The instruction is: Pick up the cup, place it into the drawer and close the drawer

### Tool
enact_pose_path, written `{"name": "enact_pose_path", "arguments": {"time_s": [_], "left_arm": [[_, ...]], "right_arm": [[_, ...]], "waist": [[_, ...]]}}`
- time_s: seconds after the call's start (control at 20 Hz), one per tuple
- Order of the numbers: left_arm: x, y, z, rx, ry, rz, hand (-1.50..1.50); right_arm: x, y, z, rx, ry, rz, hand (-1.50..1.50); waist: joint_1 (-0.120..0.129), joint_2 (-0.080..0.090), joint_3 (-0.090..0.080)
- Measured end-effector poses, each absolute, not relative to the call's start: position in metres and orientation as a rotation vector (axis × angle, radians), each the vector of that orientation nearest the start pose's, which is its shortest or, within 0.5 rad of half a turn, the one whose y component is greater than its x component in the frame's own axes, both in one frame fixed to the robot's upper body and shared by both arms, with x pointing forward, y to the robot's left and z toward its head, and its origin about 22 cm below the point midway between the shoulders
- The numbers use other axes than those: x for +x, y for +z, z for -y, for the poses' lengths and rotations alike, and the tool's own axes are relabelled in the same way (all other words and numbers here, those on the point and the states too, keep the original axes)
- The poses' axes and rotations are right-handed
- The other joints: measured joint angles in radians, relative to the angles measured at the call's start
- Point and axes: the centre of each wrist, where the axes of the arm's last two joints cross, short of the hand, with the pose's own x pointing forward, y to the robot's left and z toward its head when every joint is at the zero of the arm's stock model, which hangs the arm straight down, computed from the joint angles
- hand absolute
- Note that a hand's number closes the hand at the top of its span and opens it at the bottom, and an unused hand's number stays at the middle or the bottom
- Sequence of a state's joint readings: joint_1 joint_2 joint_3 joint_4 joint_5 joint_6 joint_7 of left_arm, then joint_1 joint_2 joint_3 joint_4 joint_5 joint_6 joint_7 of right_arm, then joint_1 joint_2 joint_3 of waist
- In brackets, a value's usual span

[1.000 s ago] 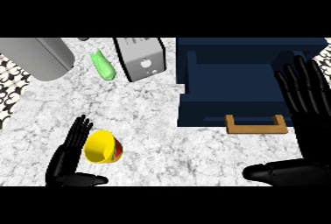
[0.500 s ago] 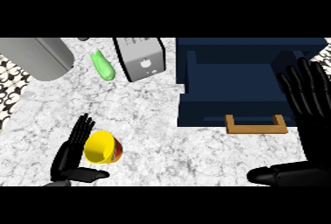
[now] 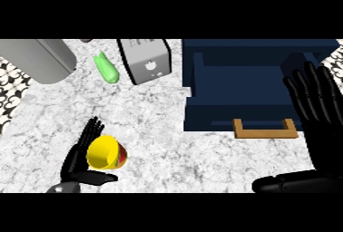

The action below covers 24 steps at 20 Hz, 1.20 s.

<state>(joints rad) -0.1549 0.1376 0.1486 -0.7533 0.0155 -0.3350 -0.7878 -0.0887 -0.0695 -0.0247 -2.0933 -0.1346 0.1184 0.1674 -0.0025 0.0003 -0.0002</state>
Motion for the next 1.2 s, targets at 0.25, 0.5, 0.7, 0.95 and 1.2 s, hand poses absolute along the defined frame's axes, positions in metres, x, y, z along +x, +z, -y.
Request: {"name": "enact_pose_path", "arguments": {"time_s": [0.25,0.5,0.7,0.95,1.2], "left_arm": [[0.236,-0.141,-0.292,-0.217,-0.002,1.677,-1.5],[0.243,-0.143,-0.287,-0.26,0.024,1.66,-1.5],[0.245,-0.146,-0.278,-0.325,0.037,1.635,-1.5],[0.242,-0.15,-0.274,-0.393,0.058,1.628,1.5],[0.245,-0.149,-0.266,-0.429,0.055,1.657,1.5]], "right_arm": [[0.221,0.142,0.235,0.167,0.13,2.006,-1.5],[0.221,0.14,0.237,0.166,0.138,2.003,-1.5],[0.224,0.142,0.232,0.167,0.141,2.002,-1.5],[0.222,0.144,0.235,0.162,0.143,1.994,-1.5],[0.226,0.145,0.234,0.165,0.136,1.993,-1.5]], "waist": [[0.0,0.0,0.0],[-0.002,0.0,0.0],[-0.001,0.001,0.0],[-0.002,0.0,0.0],[-0.002,0.001,0.0]]}}
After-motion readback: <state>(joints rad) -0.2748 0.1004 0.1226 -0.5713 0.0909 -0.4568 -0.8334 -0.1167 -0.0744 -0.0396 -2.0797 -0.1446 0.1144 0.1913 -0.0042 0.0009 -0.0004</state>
